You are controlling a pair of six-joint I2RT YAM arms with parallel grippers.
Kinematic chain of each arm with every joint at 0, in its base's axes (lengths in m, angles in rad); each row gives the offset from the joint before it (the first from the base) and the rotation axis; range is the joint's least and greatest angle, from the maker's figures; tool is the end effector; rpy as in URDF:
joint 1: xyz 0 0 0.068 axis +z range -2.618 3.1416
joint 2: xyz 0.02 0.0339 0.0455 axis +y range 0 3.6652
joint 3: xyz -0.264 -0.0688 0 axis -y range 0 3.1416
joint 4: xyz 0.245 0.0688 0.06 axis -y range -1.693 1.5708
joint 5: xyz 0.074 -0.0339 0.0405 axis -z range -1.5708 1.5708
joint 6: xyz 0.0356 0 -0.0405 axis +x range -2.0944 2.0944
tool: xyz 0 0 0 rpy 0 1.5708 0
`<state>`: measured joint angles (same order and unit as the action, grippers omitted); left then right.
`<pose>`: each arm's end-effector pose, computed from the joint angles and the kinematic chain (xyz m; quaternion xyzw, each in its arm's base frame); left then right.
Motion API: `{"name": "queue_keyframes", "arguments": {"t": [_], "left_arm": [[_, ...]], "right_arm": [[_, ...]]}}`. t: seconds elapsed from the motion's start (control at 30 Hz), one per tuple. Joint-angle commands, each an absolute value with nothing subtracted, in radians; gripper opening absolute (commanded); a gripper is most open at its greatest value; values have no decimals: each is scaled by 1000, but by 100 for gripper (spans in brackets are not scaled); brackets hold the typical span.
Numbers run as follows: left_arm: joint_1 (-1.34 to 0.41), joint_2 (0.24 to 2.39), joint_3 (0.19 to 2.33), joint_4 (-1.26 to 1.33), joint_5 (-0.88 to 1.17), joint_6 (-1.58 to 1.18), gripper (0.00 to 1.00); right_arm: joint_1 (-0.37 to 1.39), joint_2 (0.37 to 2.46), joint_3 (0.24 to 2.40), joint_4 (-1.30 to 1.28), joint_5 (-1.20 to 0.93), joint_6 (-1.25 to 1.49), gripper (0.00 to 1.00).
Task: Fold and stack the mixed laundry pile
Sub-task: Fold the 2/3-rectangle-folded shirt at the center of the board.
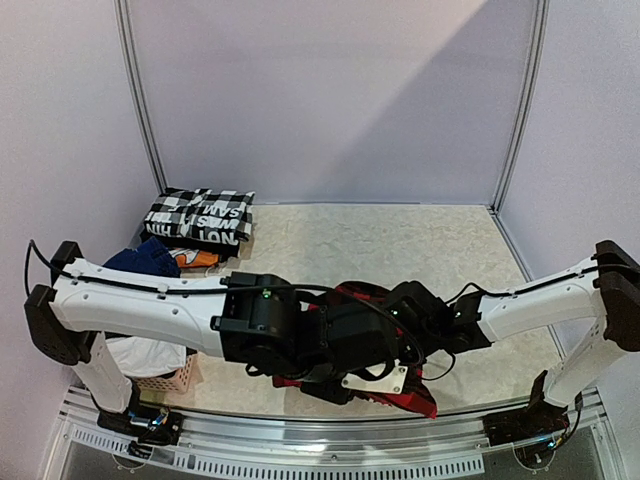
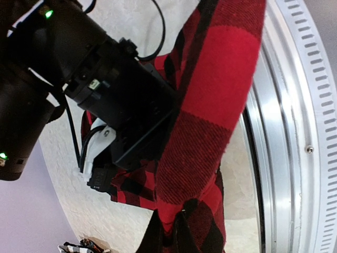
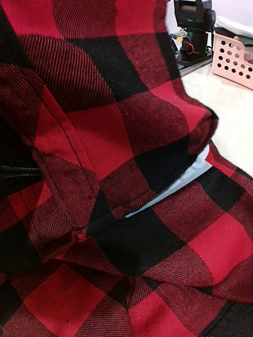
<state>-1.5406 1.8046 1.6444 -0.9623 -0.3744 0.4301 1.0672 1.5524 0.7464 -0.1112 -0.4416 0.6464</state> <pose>0.0245 -0.3785 0.2939 0.7756 0.5638 0.0391 0.2812 0.1279 0.2636 0.1579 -0.2618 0.8890 0.3725 0.0484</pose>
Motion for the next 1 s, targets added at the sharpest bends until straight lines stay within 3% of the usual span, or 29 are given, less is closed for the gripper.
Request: {"name": "queue_keyframes", "arguments": {"t": [0.0, 0.37, 0.97], "left_arm": [[-1484, 1779, 1702, -946, -351, 506, 0], [-1386, 1816, 1826, -980, -284, 609, 0], [-1271, 2006, 2020, -1066, -142, 697, 0]], "right_arm": [[1078, 1560, 760, -144, -459, 617, 3], [1015, 1518, 807, -264, -336, 590, 3], [876, 1303, 743, -570, 151, 663, 10]]}}
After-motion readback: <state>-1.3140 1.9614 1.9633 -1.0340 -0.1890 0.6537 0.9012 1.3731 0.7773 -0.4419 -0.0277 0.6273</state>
